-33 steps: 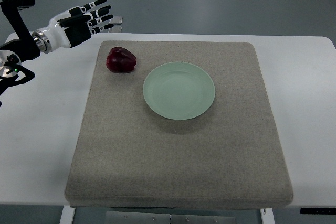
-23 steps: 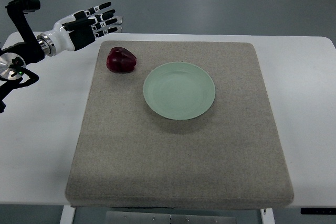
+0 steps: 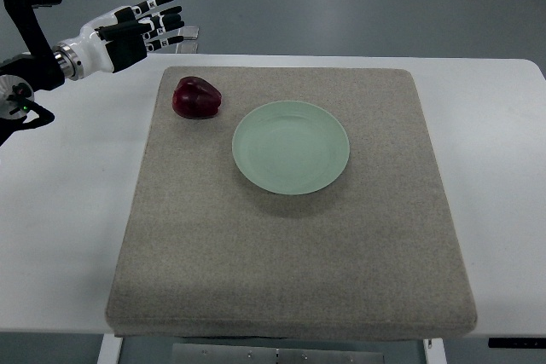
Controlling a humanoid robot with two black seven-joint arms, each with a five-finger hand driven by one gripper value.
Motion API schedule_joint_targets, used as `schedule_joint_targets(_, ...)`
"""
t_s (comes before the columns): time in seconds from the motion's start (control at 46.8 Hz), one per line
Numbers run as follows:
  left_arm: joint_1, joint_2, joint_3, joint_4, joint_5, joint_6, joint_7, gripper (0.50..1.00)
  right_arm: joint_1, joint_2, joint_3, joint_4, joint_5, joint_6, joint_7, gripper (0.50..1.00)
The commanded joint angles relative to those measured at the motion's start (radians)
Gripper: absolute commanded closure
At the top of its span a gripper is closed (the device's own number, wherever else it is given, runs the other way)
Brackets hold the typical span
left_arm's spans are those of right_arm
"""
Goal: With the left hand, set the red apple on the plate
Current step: 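Move the left hand toward the dark red apple, fingers open, then lower the left hand over the apple and close fingers around it, then carry the apple with the left hand onto the pale green plate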
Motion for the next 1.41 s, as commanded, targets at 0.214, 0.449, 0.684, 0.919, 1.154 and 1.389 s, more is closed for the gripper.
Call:
schedule_joint_targets(0.214, -0.033, 0.008, -0.077, -0.018, 0.654, -0.001, -0.035, 0.506, 0.001, 0.000, 0.000, 0.000, 0.000, 0.000, 0.000, 0.570)
schedule_joint_targets(0.449, -0.039, 0.009, -0.075, -0.045, 1.120, -0.001, -0.166, 0.516, 0.001, 0.000, 0.000, 0.000, 0.000, 0.000, 0.000, 0.572)
schedule_joint_targets(0.684, -0.042, -0.009, -0.068, -0.045, 1.399, -0.001, -0.225, 0.519, -0.001, 0.000, 0.000, 0.000, 0.000, 0.000, 0.000, 0.572)
schedule_joint_targets(0.919, -0.032, -0.034, -0.063, -0.038, 1.498, -0.001, -0.238, 0.514, -0.001, 0.000, 0.000, 0.000, 0.000, 0.000, 0.000, 0.570)
schedule_joint_targets(1.154, -0.016, -0.101, -0.060, 0.008, 1.562, 0.010, -0.236, 0.514, -0.001, 0.000, 0.000, 0.000, 0.000, 0.000, 0.000, 0.572)
schedule_joint_targets(1.389, -0.015, -0.146, -0.058, 0.039, 1.576, 0.014, -0.235, 0.525, -0.001, 0.000, 0.000, 0.000, 0.000, 0.000, 0.000, 0.570)
